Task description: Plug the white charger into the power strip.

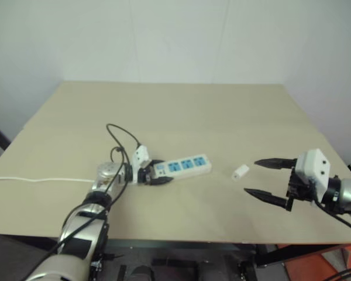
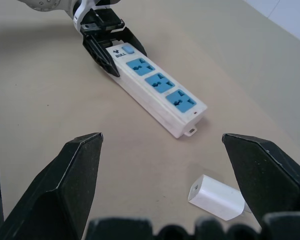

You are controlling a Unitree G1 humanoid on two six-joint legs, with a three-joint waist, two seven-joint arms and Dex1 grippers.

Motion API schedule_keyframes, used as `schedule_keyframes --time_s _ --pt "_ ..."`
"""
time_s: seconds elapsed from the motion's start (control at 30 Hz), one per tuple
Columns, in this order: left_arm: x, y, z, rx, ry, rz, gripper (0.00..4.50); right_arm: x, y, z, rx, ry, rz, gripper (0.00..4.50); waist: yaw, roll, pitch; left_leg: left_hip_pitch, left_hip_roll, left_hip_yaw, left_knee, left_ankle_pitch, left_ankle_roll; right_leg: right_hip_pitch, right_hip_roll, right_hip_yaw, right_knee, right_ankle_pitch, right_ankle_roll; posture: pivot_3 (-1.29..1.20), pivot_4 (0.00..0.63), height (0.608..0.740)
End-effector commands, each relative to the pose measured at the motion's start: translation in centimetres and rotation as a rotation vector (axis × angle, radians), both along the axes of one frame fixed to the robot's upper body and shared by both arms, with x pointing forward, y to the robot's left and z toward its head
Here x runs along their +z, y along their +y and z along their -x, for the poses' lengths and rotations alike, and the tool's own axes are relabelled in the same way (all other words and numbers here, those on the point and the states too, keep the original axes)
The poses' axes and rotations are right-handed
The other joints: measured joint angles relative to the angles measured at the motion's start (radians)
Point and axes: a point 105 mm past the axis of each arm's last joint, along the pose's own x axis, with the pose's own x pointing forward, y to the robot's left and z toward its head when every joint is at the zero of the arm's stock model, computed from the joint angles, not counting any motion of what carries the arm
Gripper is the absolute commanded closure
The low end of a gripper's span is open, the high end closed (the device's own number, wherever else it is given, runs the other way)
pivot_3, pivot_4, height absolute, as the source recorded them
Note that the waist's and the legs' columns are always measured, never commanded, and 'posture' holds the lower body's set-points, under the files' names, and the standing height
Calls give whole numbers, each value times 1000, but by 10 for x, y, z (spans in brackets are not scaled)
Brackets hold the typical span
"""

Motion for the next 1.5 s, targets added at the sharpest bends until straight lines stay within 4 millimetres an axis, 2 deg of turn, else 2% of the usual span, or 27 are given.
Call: schedule_keyframes --time_s 0.03,0.2,0.33,0.7,0.93,1.13,1.27,1.5 --pt "-6 -8 14 -113 13 -22 1196 14 1 1 2 -53 3 0 1 0 0 0 0 0 0 0 0 0 0 0 0 0 0 0 150 740" --pt "14 -8 32 -279 -81 -22 1196 16 2 -3 27 -50 29 0 0 0 0 -1 0 0 0 0 0 -1 0 0 0 2 -3 0 150 740" --pt "19 -4 43 -333 -113 -31 1196 16 2 -6 54 -44 52 0 0 0 0 -1 0 0 0 0 0 -2 0 0 0 2 -3 0 150 740" --pt "-14 -3 58 -295 -35 -93 1196 14 13 -23 150 -40 115 0 0 0 0 -1 0 0 0 0 0 -1 0 0 0 1 -3 0 150 740" --pt "-14 -3 54 -255 -10 -80 1196 9 19 -30 212 -33 175 0 0 0 0 0 0 0 0 0 0 -1 0 0 0 2 -3 0 150 740" --pt "-15 -4 53 -258 -1 -88 1196 3 18 -39 338 -80 487 0 0 1 0 0 0 0 1 0 0 -1 0 0 0 0 -1 0 150 740" --pt "-14 -6 51 -263 1 -90 1196 1 17 -53 448 -123 760 0 -1 1 0 1 0 0 1 0 0 -1 0 0 0 0 -1 0 150 740" --pt "-15 -10 50 -254 -3 -82 1196 -8 21 -81 586 -147 1066 0 2 1 0 1 0 0 1 0 0 -1 0 0 0 2 -4 0 150 740"
